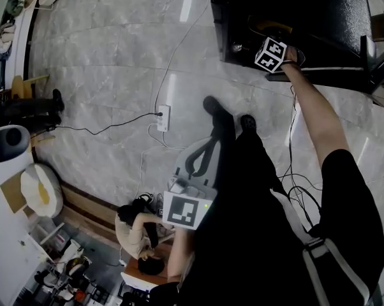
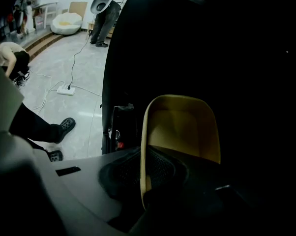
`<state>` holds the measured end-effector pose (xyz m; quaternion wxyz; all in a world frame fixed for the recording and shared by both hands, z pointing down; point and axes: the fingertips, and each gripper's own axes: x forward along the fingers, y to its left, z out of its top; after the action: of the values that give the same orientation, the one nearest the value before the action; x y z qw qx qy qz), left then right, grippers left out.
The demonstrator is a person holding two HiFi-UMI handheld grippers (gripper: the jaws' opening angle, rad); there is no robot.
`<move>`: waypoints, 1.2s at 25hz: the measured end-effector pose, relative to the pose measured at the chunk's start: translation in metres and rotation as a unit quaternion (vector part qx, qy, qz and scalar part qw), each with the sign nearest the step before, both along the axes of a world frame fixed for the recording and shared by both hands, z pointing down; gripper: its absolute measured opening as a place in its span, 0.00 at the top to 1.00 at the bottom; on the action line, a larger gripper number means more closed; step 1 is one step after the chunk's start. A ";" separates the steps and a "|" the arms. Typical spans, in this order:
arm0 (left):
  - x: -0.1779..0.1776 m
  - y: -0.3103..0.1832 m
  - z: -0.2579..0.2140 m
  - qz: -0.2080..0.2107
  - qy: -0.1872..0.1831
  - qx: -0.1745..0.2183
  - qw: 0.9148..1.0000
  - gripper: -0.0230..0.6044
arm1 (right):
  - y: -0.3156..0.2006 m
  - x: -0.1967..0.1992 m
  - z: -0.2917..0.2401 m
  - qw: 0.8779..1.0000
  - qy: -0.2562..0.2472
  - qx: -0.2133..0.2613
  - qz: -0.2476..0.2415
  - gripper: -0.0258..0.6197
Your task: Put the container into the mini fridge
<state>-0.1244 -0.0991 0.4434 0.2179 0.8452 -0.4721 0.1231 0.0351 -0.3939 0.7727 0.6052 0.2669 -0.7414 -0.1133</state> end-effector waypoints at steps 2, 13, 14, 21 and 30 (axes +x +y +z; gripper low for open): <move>-0.001 0.003 0.003 -0.005 -0.002 -0.007 1.000 0.91 | -0.003 0.002 0.005 1.000 0.013 0.007 -0.008 0.93; -0.010 0.015 0.013 -0.023 -0.002 -0.018 1.000 0.91 | -0.013 0.007 0.011 0.998 0.060 0.021 -0.031 0.93; -0.010 0.015 0.013 -0.025 -0.001 -0.018 1.000 0.91 | -0.012 0.008 0.012 0.997 0.066 0.023 -0.036 0.93; -0.002 0.017 0.011 -0.019 0.002 -0.014 1.000 0.91 | -0.011 0.011 0.010 0.997 0.065 0.033 -0.029 0.86; 0.003 0.013 0.009 -0.004 -0.004 -0.010 1.000 0.91 | -0.016 0.012 0.004 0.997 0.059 0.039 -0.020 0.82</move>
<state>-0.1217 -0.0857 0.4522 0.2246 0.8406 -0.4753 0.1305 0.0473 -0.4103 0.7769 0.6347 0.2684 -0.7045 -0.1697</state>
